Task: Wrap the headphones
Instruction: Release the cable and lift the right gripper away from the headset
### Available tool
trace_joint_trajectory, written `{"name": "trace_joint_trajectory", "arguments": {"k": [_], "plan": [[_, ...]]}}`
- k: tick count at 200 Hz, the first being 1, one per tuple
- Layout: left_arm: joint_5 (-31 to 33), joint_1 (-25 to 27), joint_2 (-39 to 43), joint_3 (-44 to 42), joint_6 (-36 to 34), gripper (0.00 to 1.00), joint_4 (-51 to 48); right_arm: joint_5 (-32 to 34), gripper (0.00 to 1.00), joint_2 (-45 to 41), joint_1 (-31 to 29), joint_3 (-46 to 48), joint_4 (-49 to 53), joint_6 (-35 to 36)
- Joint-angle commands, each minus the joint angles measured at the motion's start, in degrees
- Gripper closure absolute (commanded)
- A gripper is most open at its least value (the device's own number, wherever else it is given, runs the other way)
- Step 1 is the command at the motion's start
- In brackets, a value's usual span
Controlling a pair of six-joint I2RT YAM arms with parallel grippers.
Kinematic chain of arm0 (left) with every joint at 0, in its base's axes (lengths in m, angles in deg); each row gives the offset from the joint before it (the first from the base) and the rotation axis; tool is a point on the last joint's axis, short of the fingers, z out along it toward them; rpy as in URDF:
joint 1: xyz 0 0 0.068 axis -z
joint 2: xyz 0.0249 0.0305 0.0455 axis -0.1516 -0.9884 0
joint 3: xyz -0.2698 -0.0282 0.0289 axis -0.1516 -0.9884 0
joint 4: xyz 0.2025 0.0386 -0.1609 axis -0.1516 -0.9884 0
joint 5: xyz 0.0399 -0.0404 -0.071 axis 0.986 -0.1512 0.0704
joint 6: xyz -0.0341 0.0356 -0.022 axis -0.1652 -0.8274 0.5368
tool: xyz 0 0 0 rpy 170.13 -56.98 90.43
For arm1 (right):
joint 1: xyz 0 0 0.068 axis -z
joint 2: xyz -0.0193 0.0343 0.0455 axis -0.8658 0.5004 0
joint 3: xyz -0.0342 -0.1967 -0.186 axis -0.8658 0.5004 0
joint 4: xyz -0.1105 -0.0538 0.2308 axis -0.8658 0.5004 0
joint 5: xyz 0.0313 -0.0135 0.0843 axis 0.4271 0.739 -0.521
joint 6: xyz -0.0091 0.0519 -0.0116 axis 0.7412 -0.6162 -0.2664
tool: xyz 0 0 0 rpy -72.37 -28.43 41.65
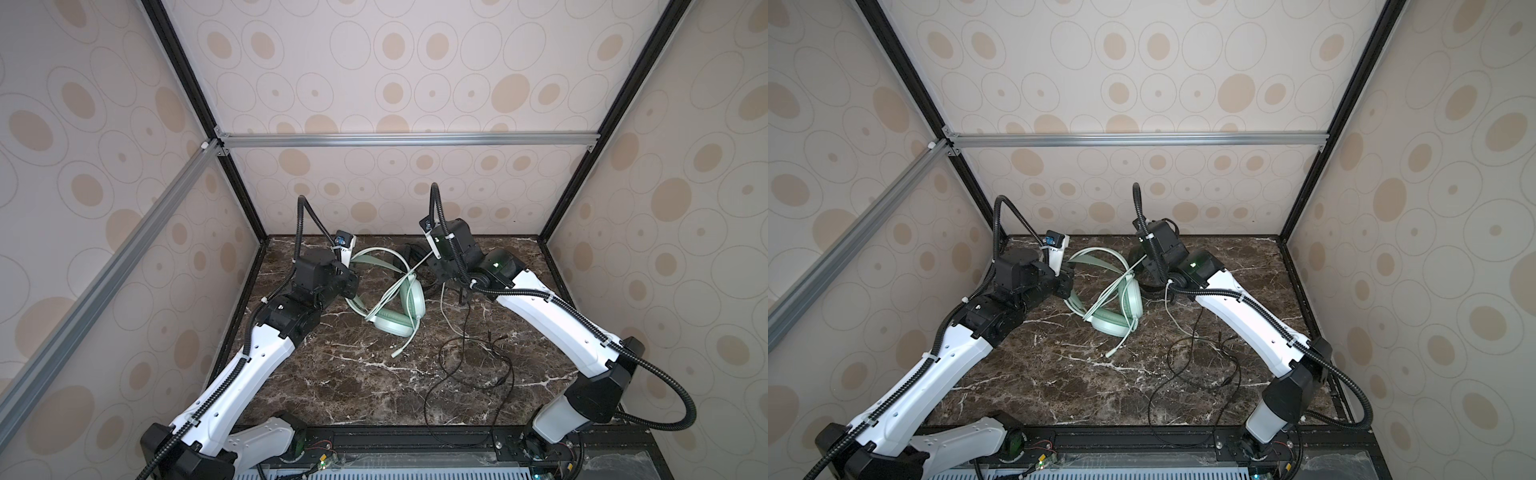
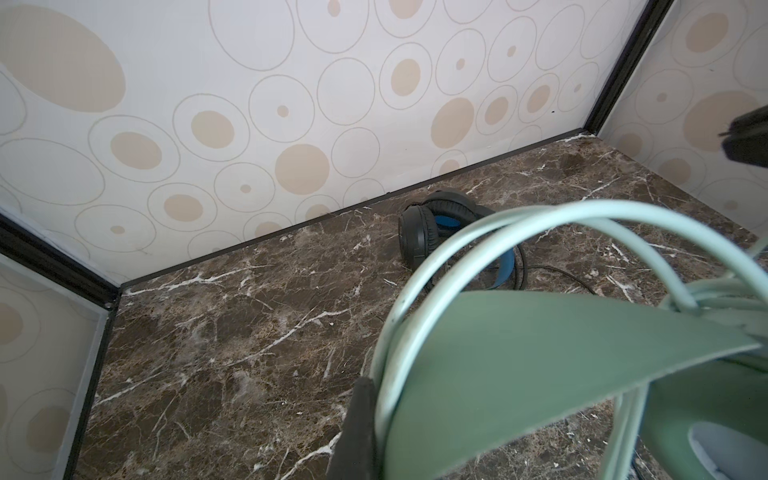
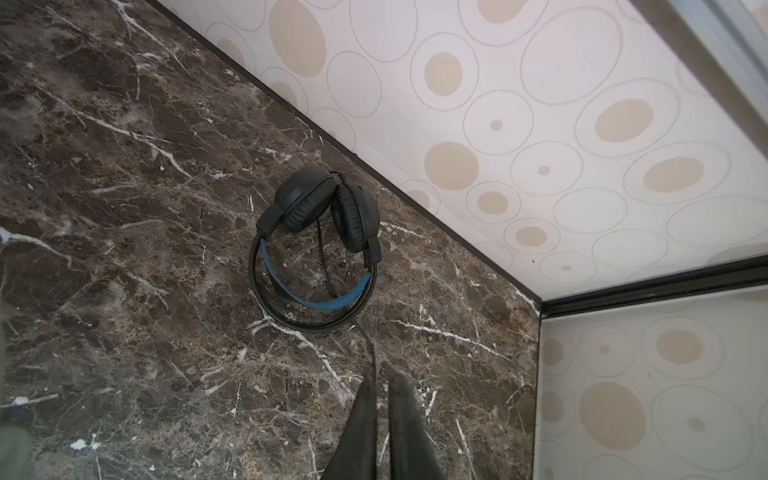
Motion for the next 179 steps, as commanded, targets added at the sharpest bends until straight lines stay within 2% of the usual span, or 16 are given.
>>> {"name": "trace_joint_trajectory", "arguments": {"k": [1,44,102,154,179], "plan": [[-2.6,-0.1,2.9,2.8,1.7,1.0,1.8,-4.2,0.9,-2.0,3.9,1.9,-3.6,-7.1],[-5.1,-0.1,3.3,4.1,5.0,1.0,2.7,-10.7,0.9,-2.3,8.1,7.4,-8.9,-13.7],[-10.0,-0.1,2.4,6.9,7.4,1.0,3.1,-15.2,0.9,-1.2,8.5,9.5,-15.9,-14.4],[-13.4,-0.1,1.6,8.1,8.5,1.0,3.4,-16.4,0.87,-0.2,8.5,8.2,-16.9,-12.8],[-15.4,-0.1,1.8,7.9,10.3,1.0,4.6,-16.1,0.81,0.4,8.6,7.8,-18.4,-14.1]]}}
